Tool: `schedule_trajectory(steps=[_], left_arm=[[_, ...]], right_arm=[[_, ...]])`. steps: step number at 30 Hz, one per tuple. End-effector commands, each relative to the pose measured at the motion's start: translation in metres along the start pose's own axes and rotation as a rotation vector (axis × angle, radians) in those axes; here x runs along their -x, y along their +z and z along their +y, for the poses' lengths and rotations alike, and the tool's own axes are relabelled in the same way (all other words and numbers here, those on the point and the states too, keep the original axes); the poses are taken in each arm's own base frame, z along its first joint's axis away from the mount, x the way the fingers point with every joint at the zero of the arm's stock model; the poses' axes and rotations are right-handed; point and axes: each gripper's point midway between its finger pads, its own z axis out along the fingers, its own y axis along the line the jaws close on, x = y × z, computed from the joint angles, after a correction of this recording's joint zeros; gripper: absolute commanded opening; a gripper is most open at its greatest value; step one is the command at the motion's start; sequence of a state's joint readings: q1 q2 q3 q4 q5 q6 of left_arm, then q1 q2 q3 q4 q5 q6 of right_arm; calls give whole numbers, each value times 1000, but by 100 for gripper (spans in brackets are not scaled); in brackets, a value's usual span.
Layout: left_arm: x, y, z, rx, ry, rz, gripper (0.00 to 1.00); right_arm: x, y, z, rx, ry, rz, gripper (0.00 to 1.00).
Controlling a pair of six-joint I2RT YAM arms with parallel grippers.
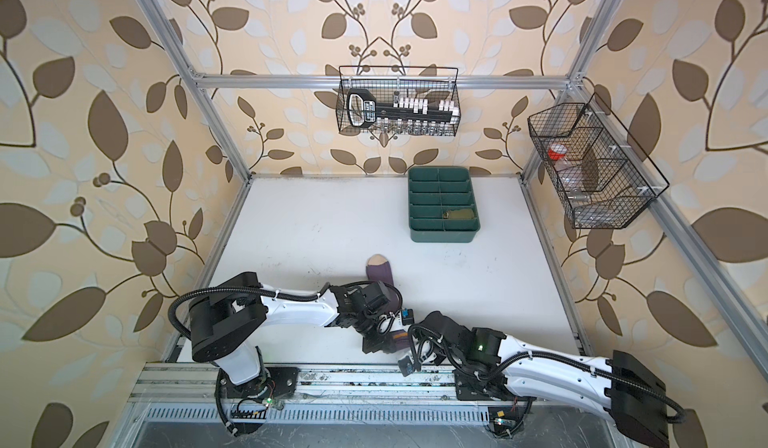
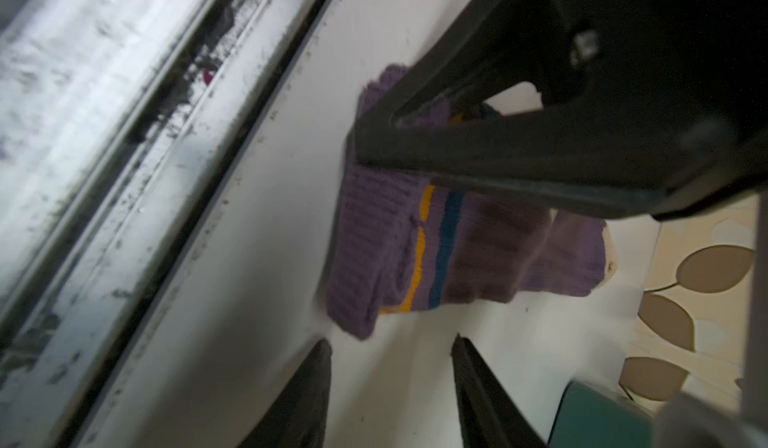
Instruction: Roll the socks
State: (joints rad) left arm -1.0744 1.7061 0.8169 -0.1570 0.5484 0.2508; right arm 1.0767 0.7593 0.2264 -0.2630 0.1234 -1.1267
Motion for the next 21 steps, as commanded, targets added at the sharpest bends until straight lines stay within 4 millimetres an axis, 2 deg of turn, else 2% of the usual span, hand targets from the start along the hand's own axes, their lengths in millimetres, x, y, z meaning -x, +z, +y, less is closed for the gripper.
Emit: schedule_trajectory(steps=[1,10,17,21], left_arm=[[-47,7,-18,-65,-54,157,0],[-43,2,-11,-40,-56,140,0],[-37,0,-11,-52,-65,126,0],[-34,-2,-13,-77,-72,111,0]], right_arm=[[-7,1,1,-2,16,27,48],[32,9,7,99,-35,-50,51],[45,18,-9,76,37,-71,55],[45,22,-19,47,117,-55,57]])
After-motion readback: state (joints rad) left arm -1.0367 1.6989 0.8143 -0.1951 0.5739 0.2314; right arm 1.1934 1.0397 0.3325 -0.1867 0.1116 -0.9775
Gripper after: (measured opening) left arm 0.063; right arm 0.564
